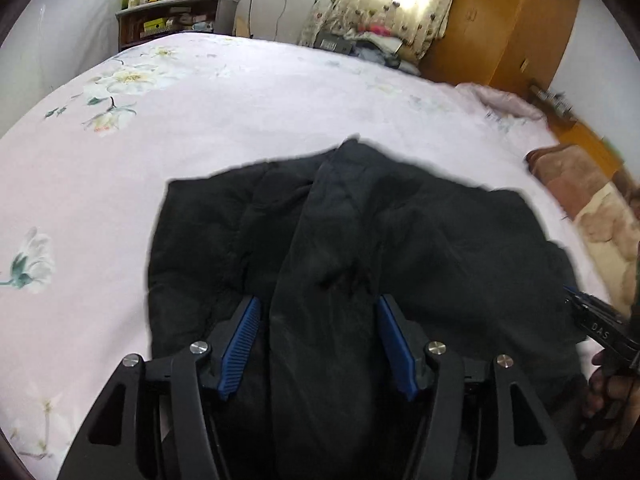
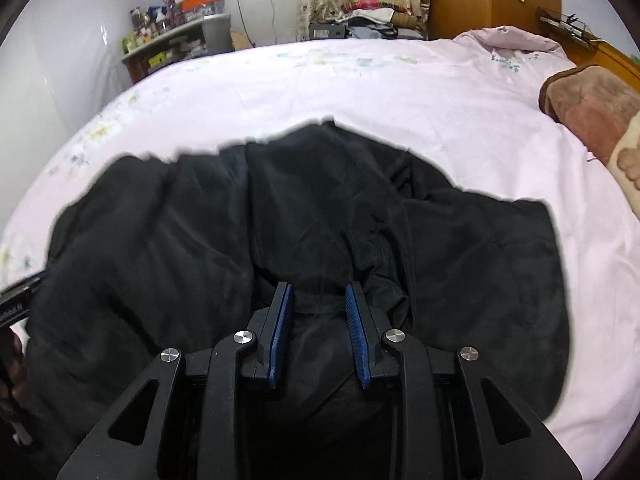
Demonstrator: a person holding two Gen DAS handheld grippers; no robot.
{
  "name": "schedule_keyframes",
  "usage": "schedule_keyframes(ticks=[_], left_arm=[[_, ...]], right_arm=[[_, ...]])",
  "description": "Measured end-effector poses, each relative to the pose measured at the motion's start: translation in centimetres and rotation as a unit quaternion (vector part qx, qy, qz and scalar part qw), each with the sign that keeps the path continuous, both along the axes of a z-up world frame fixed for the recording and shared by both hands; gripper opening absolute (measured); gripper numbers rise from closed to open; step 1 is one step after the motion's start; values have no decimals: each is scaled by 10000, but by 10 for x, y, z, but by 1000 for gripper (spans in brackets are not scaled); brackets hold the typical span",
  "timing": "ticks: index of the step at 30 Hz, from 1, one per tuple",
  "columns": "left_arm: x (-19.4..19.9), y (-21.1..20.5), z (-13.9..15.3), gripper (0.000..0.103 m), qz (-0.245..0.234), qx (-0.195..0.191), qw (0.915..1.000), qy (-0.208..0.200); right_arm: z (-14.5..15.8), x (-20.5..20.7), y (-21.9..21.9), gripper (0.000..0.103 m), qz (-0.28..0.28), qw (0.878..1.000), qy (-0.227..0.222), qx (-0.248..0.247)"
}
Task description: Fold large clothes
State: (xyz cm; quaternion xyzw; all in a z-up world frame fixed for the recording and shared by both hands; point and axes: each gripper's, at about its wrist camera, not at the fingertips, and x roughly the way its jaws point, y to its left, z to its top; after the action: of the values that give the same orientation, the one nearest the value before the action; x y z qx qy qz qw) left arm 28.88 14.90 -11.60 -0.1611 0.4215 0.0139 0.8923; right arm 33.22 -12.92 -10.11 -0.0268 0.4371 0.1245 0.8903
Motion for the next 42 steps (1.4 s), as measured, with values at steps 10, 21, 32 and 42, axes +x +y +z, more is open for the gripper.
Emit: schedule_keyframes(ticks=[10,21,32,42], left_arm=[[-37,-41,-19,61,-704,101,9975,53],[-42,-27,24,61,-641,-115,9978,-144],[56,10,-24,64,15,-231,9995,203],[41,-9,8,59,-95,204,9997,57]], right_arm=[[-9,-58,42,27,722,9969,198,247],[19,-63,28,19,503,9972,-5,551],[-29,31,2,6,-123,9989,193,421],[-9,36,-3,7,-151,9985,269,458]])
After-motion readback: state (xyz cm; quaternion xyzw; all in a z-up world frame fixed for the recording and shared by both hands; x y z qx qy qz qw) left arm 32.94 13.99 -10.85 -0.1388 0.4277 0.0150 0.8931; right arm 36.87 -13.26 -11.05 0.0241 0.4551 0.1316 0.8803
